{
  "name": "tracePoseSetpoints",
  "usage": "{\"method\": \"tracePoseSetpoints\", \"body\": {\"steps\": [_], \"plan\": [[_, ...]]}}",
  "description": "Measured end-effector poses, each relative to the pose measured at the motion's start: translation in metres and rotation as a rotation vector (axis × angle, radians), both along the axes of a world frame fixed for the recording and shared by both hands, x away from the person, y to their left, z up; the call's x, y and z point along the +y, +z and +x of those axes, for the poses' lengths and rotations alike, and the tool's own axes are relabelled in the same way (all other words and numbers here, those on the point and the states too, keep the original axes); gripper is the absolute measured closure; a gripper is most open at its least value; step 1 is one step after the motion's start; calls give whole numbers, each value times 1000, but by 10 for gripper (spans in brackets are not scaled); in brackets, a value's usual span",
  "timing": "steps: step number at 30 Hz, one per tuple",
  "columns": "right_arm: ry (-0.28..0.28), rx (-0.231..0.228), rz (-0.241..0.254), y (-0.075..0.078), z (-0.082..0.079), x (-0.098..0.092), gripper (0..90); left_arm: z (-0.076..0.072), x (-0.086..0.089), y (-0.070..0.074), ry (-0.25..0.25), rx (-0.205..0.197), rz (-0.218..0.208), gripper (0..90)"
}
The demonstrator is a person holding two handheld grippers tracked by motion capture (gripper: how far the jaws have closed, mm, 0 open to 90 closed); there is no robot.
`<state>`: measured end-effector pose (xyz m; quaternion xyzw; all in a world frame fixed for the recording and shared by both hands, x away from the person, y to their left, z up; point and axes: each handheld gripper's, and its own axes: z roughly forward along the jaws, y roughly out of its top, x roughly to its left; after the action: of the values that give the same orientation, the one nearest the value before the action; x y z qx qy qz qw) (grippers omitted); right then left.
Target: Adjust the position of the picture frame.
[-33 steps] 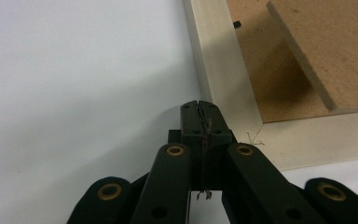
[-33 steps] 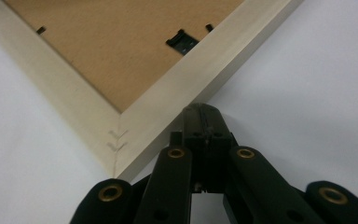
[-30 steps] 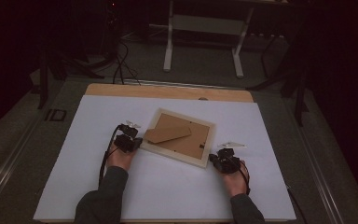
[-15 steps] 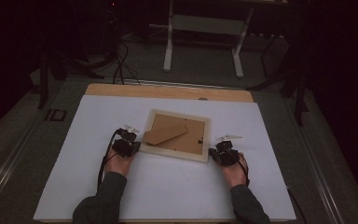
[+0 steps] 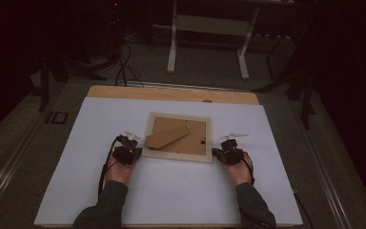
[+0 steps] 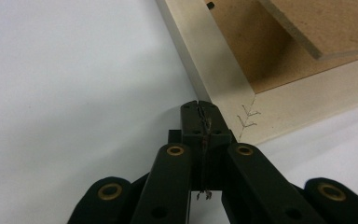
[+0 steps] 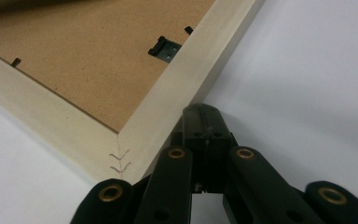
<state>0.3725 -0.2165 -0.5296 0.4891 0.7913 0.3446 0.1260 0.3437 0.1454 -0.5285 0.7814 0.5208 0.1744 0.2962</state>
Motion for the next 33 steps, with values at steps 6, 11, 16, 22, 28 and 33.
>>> {"method": "tracePoseSetpoints", "body": {"steps": [6, 11, 16, 22, 28, 33], "plan": [[-2, 2, 2, 0, 6, 4, 900, 8, 4, -2, 23, -5, -31, 900], [1, 5, 15, -1, 12, 4, 900, 7, 7, -1, -1, 7, -36, 900], [-6, 14, 52, -2, 14, 2, 900, 1, 8, -1, -24, 1, -27, 900], [-16, 16, 52, -2, 18, 5, 900, -3, 10, -2, 2, 1, -49, 900], [-32, 18, 80, -3, 15, 4, 900, -7, 11, -2, -12, 5, -60, 900], [-24, 27, 88, -3, 6, 2, 900, -11, 13, -2, -23, 8, -69, 900]]}}
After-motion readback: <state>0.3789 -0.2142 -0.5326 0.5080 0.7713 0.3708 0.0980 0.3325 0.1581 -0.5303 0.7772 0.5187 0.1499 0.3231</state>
